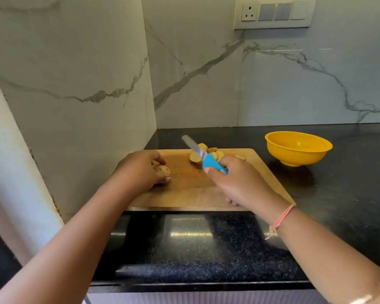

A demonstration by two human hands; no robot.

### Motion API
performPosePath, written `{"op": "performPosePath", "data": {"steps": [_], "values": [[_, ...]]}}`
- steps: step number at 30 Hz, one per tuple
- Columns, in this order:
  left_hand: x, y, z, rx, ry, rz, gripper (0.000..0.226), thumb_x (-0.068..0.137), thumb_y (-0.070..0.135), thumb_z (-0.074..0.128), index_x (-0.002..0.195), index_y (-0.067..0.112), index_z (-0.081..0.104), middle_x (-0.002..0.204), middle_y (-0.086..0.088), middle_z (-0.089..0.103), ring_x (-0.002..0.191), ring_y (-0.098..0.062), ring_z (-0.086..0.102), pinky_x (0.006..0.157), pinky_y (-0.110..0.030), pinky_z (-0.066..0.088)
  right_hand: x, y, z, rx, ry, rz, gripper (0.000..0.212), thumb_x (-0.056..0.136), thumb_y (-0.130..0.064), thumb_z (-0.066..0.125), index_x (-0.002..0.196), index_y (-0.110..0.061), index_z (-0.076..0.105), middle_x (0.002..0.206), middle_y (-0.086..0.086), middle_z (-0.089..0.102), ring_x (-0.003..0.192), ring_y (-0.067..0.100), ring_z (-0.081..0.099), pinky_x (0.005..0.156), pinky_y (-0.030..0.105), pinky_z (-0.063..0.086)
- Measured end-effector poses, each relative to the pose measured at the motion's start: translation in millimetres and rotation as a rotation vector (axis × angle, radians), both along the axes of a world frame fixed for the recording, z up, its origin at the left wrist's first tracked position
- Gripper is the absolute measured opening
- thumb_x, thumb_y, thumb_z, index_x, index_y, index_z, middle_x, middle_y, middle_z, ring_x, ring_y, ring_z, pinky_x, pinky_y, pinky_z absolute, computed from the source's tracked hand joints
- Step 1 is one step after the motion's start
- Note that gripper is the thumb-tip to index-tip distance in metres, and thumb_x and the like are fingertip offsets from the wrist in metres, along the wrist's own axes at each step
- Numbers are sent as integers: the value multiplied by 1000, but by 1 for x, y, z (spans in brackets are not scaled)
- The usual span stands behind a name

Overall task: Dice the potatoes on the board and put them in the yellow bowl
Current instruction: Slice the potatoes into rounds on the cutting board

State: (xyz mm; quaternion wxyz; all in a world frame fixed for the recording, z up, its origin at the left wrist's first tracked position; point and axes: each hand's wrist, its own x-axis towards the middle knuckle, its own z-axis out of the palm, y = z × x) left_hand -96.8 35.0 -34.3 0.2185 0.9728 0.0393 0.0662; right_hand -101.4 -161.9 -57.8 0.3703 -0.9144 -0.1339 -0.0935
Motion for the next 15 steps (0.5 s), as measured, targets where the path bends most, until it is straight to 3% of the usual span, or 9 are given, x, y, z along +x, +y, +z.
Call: {"op": "performPosePath", "data": {"steps": [2, 6, 10, 15], "values": [[0, 6, -5, -89, -31, -5, 52, 76, 29, 79, 124, 25, 58, 125, 3, 58, 101, -14, 53, 81, -25, 40, -4, 12, -2, -70, -40, 35, 24, 95, -39, 48, 93, -17, 55, 71, -1, 56, 57, 14, 54, 51, 29, 43], [4, 7, -12, -115, -93, 9, 55, 81, 31, 73, 132, 20, 54, 133, -1, 56, 116, -18, 53, 86, -25, 39, -7, 27, -6, -172, -106, 29, 20, 96, -35, 45, 94, -16, 53, 69, -5, 49, 56, 8, 45, 46, 22, 26], [12, 3, -17, -146, -192, 0, 57, 82, 30, 72, 134, 19, 51, 136, 0, 54, 120, -18, 52, 90, -27, 40, -9, 32, -5, -192, -147, 20, 21, 97, -32, 42, 102, -16, 54, 73, -5, 50, 59, 8, 45, 46, 22, 24], [15, -2, -29, -177, -183, -46, 55, 84, 23, 71, 135, 22, 52, 138, 0, 53, 124, -18, 50, 97, -26, 39, -10, 30, -6, -247, -144, 22, 24, 98, -31, 40, 103, -14, 56, 76, -3, 51, 63, 8, 46, 47, 22, 24]]}}
